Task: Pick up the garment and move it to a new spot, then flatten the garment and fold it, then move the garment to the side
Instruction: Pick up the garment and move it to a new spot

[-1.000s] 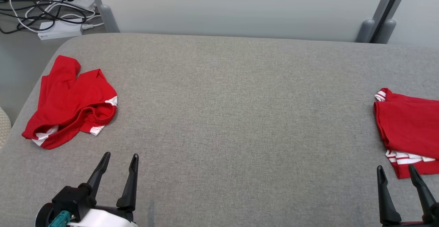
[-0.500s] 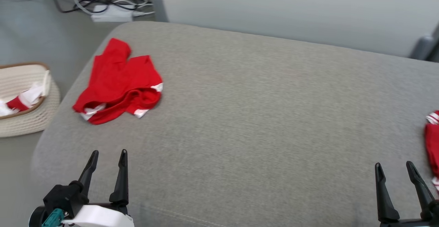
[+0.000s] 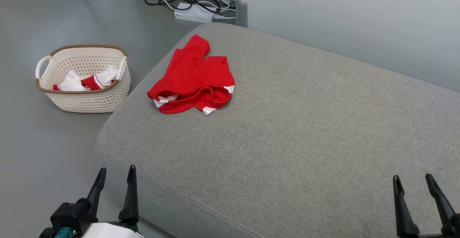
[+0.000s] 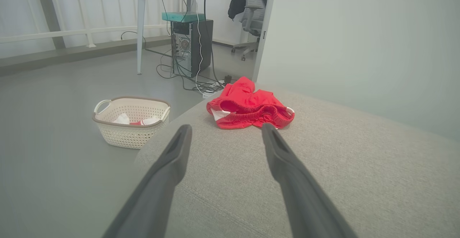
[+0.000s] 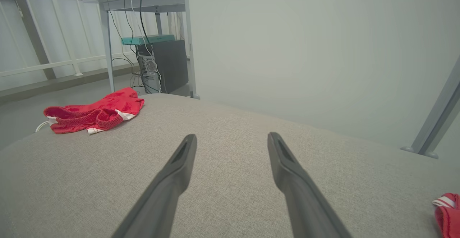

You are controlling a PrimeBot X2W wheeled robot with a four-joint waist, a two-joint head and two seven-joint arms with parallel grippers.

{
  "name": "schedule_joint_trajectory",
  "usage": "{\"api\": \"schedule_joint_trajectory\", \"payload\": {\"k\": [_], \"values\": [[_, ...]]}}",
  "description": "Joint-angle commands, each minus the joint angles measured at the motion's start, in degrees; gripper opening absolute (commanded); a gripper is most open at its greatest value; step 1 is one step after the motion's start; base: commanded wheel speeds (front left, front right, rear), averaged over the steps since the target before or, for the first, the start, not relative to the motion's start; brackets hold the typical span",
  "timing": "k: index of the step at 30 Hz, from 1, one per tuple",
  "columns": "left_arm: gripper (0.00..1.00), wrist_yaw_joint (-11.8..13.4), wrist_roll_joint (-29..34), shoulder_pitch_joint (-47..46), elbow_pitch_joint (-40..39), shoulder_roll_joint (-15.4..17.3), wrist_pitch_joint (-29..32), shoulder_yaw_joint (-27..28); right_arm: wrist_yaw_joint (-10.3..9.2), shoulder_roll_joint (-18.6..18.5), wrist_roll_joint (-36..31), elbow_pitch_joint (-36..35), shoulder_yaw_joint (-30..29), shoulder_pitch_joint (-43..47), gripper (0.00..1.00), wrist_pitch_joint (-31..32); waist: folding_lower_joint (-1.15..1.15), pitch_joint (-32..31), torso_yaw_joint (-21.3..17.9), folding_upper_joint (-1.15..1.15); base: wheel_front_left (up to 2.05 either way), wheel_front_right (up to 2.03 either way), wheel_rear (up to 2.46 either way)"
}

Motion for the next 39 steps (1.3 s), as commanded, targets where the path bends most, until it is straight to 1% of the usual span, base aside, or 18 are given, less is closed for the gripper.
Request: {"api": "schedule_joint_trajectory", "payload": {"k": [1,6,9,11,16,19,22,24,25,26,27,29,30,31,33,34,36,39], "values": [[1.0,0.7,-0.1,-1.5,-1.2,1.1,-0.6,2.0,-0.01,-0.9,0.5,-1.6,1.4,-0.7,1.0,0.0,0.0,-0.6,0.7,0.0,0.0,0.0,0.0],[1.0,0.6,0.2,-1.7,-1.1,1.5,-0.3,1.6,-0.01,-0.9,0.9,-1.1,1.7,-0.6,1.0,-0.1,0.0,-0.8,1.0,0.0,0.0,0.0,0.0],[1.0,-0.1,0.2,-2.1,-1.3,1.9,-0.1,1.2,-0.01,-0.9,1.2,-0.9,1.8,-0.7,1.0,-0.2,0.0,-0.8,1.0,0.0,0.0,0.0,0.0],[1.0,-1.1,-0.2,-3.1,-1.5,2.0,0.3,0.9,-0.01,-0.9,1.3,-0.9,1.7,-0.8,1.0,-0.2,0.0,-0.5,1.0,0.0,0.0,0.0,0.0],[1.0,-5.6,-2.3,-9.6,-0.4,3.0,3.4,0.6,-0.01,-0.9,1.0,-2.0,2.0,-1.9,1.0,0.4,0.0,1.4,0.1,0.0,0.0,0.0,0.0],[1.0,-9.0,-4.5,-16.6,0.9,4.2,6.4,1.4,-0.01,-0.9,0.6,-3.1,1.8,-2.7,1.0,1.1,0.0,3.3,-1.0,0.0,0.0,0.0,0.0],[1.0,-12.4,-7.6,-25.1,3.4,5.7,11.5,2.7,-0.01,-0.9,0.0,-4.4,1.6,-3.7,1.0,1.6,0.0,6.0,-2.7,0.0,0.0,0.0,0.0],[1.0,-14.0,-8.9,-31.1,6.5,7.2,15.1,3.4,-0.01,-0.9,-0.5,-5.2,1.6,-4.6,1.0,1.8,0.0,7.9,-4.2,0.0,0.0,0.0,0.0],[1.0,-15.2,-10.6,-34.1,8.1,7.3,16.8,4.1,-0.01,-0.9,-0.6,-5.6,1.7,-5.1,1.0,1.9,0.0,8.9,-5.1,0.0,0.0,0.0,0.0],[1.0,-15.9,-10.7,-36.9,10.2,8.4,18.7,4.1,-0.01,-0.9,-0.7,-5.9,1.7,-5.5,1.0,1.9,0.0,9.9,-6.0,0.0,0.0,0.0,0.0],[1.0,-16.7,-12.3,-39.5,12.5,8.5,20.7,4.5,-0.01,-0.9,-0.8,-6.1,1.6,-6.0,1.0,1.9,0.0,10.9,-6.9,0.0,0.0,0.0,0.0],[1.0,-17.8,-13.3,-44.5,17.3,9.7,23.8,5.1,-0.01,-0.9,-1.0,-6.5,1.9,-7.0,1.0,1.7,0.0,12.9,-8.9,0.0,0.0,0.0,0.0],[1.0,-18.6,-15.2,-46.8,19.6,9.5,25.0,6.0,-0.01,-0.9,-1.0,-6.6,2.0,-7.6,1.0,1.6,0.0,14.0,-9.8,0.0,0.0,0.0,0.0],[1.0,-18.9,-14.9,-49.0,22.1,10.5,26.0,6.1,-0.01,-0.9,-1.0,-6.6,2.1,-8.1,1.0,1.5,0.0,14.9,-10.8,0.0,0.0,0.0,0.0],[1.0,-19.9,-16.9,-52.8,26.7,10.7,27.6,7.4,-0.01,-0.9,-1.1,-6.6,2.4,-9.0,1.0,1.2,0.0,16.8,-12.7,0.0,0.0,0.0,0.0],[1.0,-20.2,-16.6,-54.3,28.9,11.6,28.5,7.2,-0.01,-0.9,-1.1,-6.6,2.5,-9.4,1.0,1.1,0.0,17.7,-13.7,0.0,0.0,0.0,0.0],[1.0,-20.9,-18.5,-56.9,33.0,11.8,29.5,8.6,-0.01,-0.9,-1.2,-6.4,2.7,-10.2,1.0,0.9,0.0,19.5,-15.4,0.0,0.0,0.0,0.0],[1.0,-22.0,-19.8,-59.5,39.0,13.1,31.0,9.5,-0.01,-0.9,-1.4,-6.3,3.0,-11.3,1.0,0.6,0.0,22.1,-17.8,0.0,0.0,0.0,0.0]]}}
